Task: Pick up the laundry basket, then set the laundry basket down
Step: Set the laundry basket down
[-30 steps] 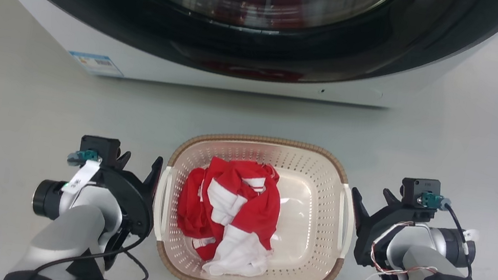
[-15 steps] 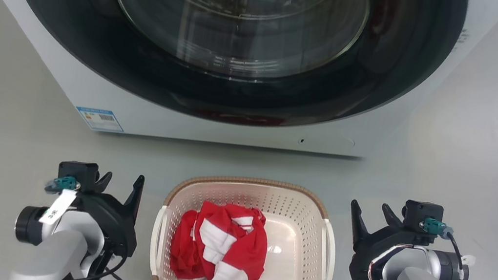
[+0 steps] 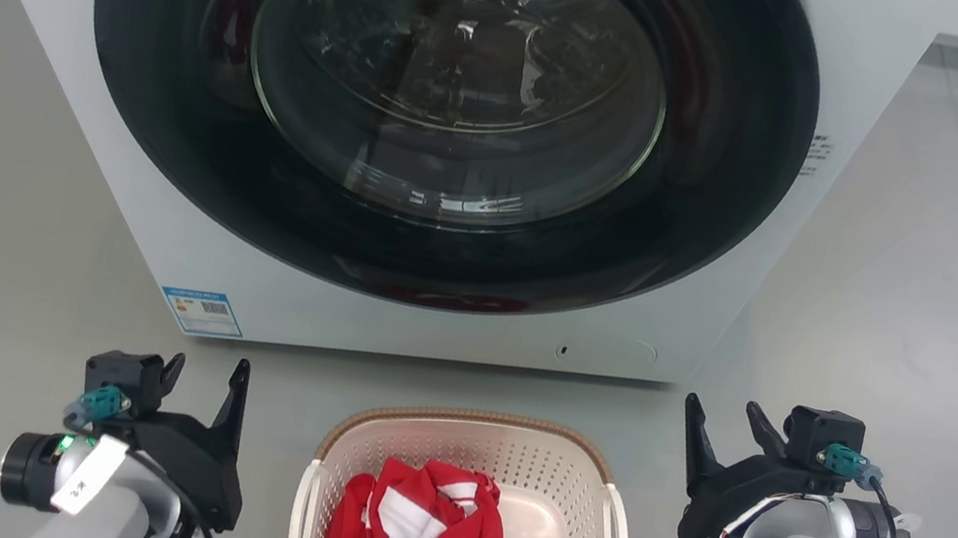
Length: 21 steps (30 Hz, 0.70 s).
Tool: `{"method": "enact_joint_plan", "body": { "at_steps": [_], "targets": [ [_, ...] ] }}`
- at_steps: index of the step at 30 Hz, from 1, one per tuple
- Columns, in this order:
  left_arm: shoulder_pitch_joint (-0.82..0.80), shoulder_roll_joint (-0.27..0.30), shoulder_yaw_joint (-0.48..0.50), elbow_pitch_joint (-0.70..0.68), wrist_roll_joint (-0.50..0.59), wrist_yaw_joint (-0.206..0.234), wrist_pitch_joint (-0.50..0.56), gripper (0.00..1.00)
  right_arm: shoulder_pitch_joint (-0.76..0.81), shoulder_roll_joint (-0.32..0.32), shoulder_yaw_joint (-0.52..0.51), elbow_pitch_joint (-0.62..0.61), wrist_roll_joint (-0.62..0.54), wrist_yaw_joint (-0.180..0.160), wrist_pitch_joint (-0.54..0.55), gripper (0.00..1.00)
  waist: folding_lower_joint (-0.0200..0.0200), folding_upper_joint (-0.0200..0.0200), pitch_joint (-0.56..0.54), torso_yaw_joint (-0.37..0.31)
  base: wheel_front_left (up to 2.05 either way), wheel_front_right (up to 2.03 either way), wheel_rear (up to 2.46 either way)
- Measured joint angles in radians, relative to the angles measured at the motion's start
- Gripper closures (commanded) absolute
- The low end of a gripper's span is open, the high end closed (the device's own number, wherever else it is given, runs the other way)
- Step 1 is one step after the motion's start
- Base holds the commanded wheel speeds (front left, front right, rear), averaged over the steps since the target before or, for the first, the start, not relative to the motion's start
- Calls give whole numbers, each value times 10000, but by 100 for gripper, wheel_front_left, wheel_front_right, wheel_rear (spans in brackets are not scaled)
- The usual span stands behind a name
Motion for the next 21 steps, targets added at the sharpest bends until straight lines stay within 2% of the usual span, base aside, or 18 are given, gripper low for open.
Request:
{"method": "enact_joint_plan", "body": {
  "at_steps": [3,7,16,21],
  "targets": [
    [473,224,167,-738,326,359,0,0,252,-161,-100,-621,-159,-161,0,0,0,0,-250,-4,0,0,0],
    [1005,481,441,-1862,610,573,0,0,669,-374,-309,-1524,-525,-397,-2,0,0,0,-469,-22,0,0,0],
    [2454,857,1133,-4123,1264,828,-2,0,1803,-759,-692,-3492,-1271,-646,-2,0,1,0,-732,-72,0,0,0],
    [3238,951,1486,-5037,1626,830,-2,0,2485,-1012,-955,-4397,-1616,-715,-4,0,1,1,-876,-131,0,0,0]
  ]
}}
